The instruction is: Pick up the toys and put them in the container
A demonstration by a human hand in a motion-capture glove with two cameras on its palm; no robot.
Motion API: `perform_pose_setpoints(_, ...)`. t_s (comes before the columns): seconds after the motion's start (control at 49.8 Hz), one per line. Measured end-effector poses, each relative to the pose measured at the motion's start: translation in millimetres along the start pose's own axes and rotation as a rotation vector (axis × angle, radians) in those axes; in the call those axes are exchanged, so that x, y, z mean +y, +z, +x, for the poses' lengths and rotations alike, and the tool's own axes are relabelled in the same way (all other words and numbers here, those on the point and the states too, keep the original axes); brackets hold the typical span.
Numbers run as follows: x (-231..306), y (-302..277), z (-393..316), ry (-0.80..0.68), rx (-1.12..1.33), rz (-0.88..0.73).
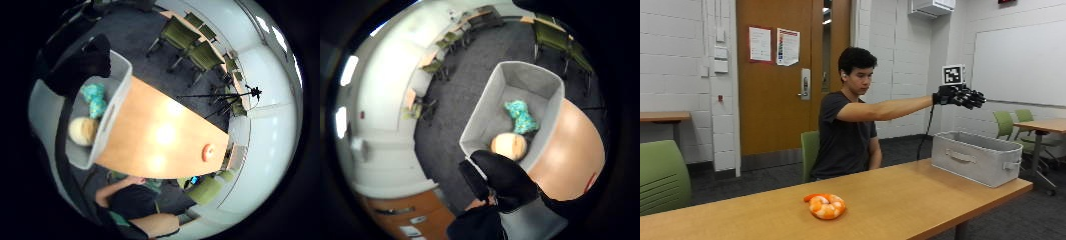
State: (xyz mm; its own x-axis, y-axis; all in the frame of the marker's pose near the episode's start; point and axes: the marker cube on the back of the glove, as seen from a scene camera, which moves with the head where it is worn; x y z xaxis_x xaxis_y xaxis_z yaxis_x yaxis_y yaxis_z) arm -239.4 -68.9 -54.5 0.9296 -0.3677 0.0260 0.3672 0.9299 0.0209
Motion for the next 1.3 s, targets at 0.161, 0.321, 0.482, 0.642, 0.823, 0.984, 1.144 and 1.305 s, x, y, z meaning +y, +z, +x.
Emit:
perform_pose_setpoints(0.161,38.3,-22.1,58.8,0.061,-0.05,0.002)
perform_pose_setpoints(0.321,83.5,-38.6,136.6,0.151,0.021,0.036)
perform_pose_setpoints(0.482,148.6,-50.9,239.1,0.286,0.09,0.028)
perform_pose_setpoints(0.642,224.1,-40.3,341.9,0.407,0.126,0.024)
perform_pose_setpoints(0.823,268.0,-14.8,411.4,0.483,0.089,0.015)
perform_pose_setpoints(0.984,300.3,46.0,488.6,0.558,0.102,-0.024)
perform_pose_setpoints(1.144,314.3,106.9,532.8,0.562,0.07,-0.084)
perform_pose_setpoints(1.305,319.3,174.2,553.5,0.597,0.013,-0.102)
